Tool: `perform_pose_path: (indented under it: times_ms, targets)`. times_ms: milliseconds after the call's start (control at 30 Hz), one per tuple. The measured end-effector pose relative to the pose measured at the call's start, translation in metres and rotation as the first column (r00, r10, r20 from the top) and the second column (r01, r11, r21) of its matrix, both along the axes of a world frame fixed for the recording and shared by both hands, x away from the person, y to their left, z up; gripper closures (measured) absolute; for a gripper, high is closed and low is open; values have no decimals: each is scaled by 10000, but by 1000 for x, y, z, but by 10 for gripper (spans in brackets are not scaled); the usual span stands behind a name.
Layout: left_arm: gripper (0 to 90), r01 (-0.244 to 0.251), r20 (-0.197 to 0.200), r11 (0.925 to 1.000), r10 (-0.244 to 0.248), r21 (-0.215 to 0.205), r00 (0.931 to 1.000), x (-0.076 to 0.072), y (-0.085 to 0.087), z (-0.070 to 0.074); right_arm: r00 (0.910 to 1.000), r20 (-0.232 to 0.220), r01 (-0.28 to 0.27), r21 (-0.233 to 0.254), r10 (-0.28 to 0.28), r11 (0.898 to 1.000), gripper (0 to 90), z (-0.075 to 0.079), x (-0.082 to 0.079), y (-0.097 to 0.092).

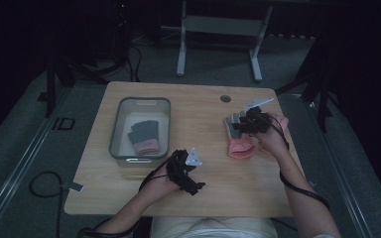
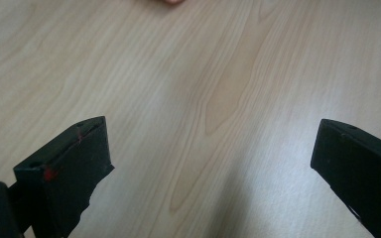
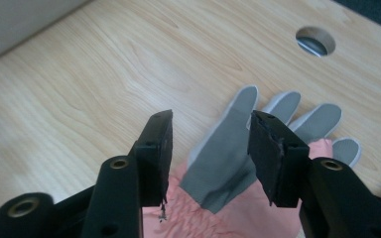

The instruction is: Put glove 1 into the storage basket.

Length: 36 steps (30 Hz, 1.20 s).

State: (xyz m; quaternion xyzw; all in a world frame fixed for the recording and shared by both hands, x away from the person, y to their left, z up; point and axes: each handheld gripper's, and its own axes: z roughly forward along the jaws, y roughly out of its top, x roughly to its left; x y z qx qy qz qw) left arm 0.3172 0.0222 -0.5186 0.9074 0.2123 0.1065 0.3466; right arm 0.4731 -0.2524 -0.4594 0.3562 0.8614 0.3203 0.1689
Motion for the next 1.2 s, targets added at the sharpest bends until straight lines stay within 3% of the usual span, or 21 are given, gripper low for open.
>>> perform_pose_path:
  times_ms: [67, 133, 200, 267, 367, 433, 600, 633, 667, 700, 800, 967, 1000, 1100, 1200]
  targets:
    - [18, -144, 131, 9999, 143, 32, 9998, -4, 0, -8, 9999, -161, 38, -79, -39, 10000, 513, -5, 4, 0]
    - [18, -349, -112, 9988, 345, -341, 9993, -6, 0, -16, 9996, -283, 77, -195, -83, 9998, 509, -11, 7, 1]
    - [18, -368, 204, 9990, 373, -239, 9991, -11, 0, -22, 9993, -314, 183, -492, -198, 9986, 505, -18, 11, 2]
    - [18, -457, 232, 9983, 466, -360, 9986, -14, 0, -26, 9989, -368, 276, -743, -304, 9969, 496, -27, 16, 2]
    - [18, -599, 43, 9970, 601, -496, 9982, -15, 1, -31, 9974, -400, 535, -1443, -598, 9881, 493, -38, 24, 2]
    - [18, -607, -119, 9971, 602, -466, 9981, -16, 3, -33, 9963, -546, 566, -1643, -664, 9848, 488, -47, 28, 1]
    - [18, -659, -3, 9970, 660, -396, 9978, -19, 4, -36, 9972, -381, 548, -2226, -648, 9734, 483, -55, 29, 2]
    - [18, -741, 15, 9956, 743, -576, 9972, -22, 7, -37, 9972, -504, 422, -2430, -560, 9691, 541, -58, 29, 4]
    - [18, -741, 15, 9956, 743, -576, 9972, -22, 7, -37, 9972, -504, 422, -2430, -560, 9691, 541, -58, 29, 4]
    - [18, -774, 57, 9954, 779, -569, 9969, -23, 8, -38, 9954, -815, 310, -2316, -511, 9723, 677, -61, 30, 6]
    - [18, -862, -5, 9939, 864, -682, 9963, -26, 9, -40, 9928, -988, 456, -2144, -681, 9757, 746, -64, 28, 10]
    - [18, -892, 3, 9929, 895, -793, 9960, -27, 8, -40, 9836, -1235, 1157, -1278, -1315, 9850, 853, -65, 27, 3]
    - [18, -892, 3, 9929, 895, -793, 9960, -27, 8, -40, 9836, -1235, 1157, -1278, -1315, 9850, 853, -65, 27, 3]
    - [18, -831, 54, 9933, 838, -807, 9965, -27, 8, -39, 9705, -1333, 1967, -438, -2008, 9795, 890, -57, 22, -2]
    - [18, -824, 64, 9933, 832, -816, 9965, -26, 9, -40, 9687, -1159, 2197, -100, -2193, 9755, 892, -43, 12, -2]
